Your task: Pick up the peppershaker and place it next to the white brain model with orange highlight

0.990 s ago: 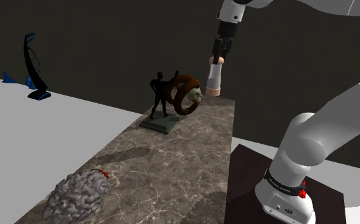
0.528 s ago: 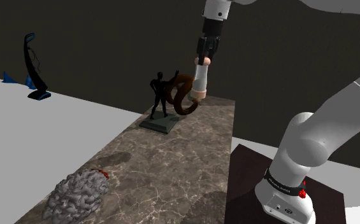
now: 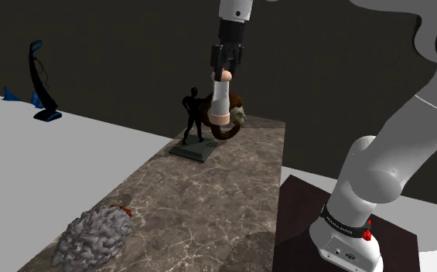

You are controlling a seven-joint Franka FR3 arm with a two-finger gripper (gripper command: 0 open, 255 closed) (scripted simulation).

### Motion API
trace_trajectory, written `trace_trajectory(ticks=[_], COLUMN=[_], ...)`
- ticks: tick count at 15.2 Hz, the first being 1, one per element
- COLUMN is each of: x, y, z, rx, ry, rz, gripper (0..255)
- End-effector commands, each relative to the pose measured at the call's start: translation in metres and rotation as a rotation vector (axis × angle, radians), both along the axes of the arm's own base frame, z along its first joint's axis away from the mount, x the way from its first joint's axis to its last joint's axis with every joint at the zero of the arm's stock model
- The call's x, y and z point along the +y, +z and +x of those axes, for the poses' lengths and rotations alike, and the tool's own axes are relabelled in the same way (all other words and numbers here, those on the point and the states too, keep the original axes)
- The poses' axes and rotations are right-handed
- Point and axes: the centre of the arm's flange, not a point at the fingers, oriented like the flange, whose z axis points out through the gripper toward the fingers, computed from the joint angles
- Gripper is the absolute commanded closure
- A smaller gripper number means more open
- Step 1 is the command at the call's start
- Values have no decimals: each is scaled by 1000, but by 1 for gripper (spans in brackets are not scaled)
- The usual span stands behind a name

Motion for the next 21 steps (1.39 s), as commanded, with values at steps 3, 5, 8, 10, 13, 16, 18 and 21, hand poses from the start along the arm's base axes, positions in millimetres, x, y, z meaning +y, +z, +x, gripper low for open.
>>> trace_trajectory(ticks=[3, 5, 8, 10, 13, 16, 18, 21], x=[53, 78, 116, 142, 180, 218, 244, 282], y=[0, 0, 0, 0, 0, 0, 0, 1], z=[13, 20, 30, 38, 48, 59, 66, 77], rx=[-1, -1, -1, -1, -1, -1, 0, -1], ry=[-1, -1, -1, -1, -1, -1, -1, -1], rz=[1, 1, 1, 1, 1, 1, 1, 1], gripper=[255, 255, 255, 255, 255, 255, 255, 255])
